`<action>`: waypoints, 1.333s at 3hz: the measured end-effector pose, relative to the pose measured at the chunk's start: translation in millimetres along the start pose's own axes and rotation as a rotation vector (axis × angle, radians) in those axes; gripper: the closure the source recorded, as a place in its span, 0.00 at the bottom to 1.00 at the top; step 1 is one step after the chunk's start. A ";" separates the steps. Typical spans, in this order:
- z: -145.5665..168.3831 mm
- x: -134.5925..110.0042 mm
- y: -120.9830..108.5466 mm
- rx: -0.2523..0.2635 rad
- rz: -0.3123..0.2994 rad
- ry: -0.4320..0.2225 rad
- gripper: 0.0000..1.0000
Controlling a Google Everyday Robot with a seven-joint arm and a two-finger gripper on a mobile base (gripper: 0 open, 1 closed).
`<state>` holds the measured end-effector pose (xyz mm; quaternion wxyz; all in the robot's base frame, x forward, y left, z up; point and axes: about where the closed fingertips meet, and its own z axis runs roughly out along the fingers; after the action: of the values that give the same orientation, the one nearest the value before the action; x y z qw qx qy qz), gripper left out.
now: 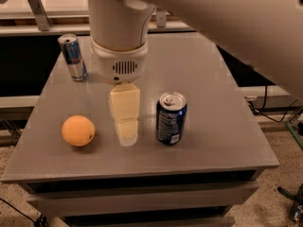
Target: Move orange near pepsi can
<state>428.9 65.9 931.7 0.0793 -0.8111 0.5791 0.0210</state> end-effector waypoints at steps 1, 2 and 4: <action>9.7 -40.6 -0.1 0.010 -0.104 -0.091 0.00; 9.7 -40.6 -0.1 0.011 -0.104 -0.091 0.00; 20.0 -35.2 -22.7 0.106 -0.050 -0.205 0.00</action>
Offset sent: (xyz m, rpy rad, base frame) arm -0.0113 0.0333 -0.0056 0.0671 0.0093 0.0947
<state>439.9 109.1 918.8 0.1814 -0.8135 0.5479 0.0713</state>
